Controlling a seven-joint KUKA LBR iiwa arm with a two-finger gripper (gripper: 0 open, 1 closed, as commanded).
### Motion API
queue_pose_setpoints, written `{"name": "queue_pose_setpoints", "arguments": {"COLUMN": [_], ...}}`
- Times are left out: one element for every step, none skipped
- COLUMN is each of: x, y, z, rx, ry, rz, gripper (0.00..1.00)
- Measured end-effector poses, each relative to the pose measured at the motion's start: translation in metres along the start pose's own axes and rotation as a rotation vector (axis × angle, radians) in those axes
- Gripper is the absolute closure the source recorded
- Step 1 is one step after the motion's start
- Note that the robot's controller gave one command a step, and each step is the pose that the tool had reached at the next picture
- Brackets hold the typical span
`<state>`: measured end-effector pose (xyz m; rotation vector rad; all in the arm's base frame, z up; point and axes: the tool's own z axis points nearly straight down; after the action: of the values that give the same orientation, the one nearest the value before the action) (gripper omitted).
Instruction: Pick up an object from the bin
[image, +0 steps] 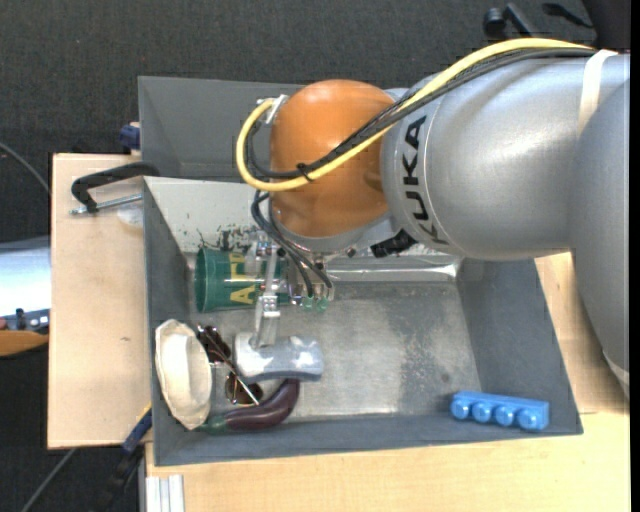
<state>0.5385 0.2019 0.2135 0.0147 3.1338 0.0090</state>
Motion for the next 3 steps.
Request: {"name": "queue_pose_setpoints", "arguments": {"x": [-0.014,-0.033,-0.051], "y": [-0.012,-0.004,-0.012], "z": [0.036,0.052,0.096], "rx": [0.004,-0.001,-0.001], "ry": [0.01,-0.001,0.0], "rz": [0.127,0.168,0.11], "gripper": [0.0,0.0,0.0]}}
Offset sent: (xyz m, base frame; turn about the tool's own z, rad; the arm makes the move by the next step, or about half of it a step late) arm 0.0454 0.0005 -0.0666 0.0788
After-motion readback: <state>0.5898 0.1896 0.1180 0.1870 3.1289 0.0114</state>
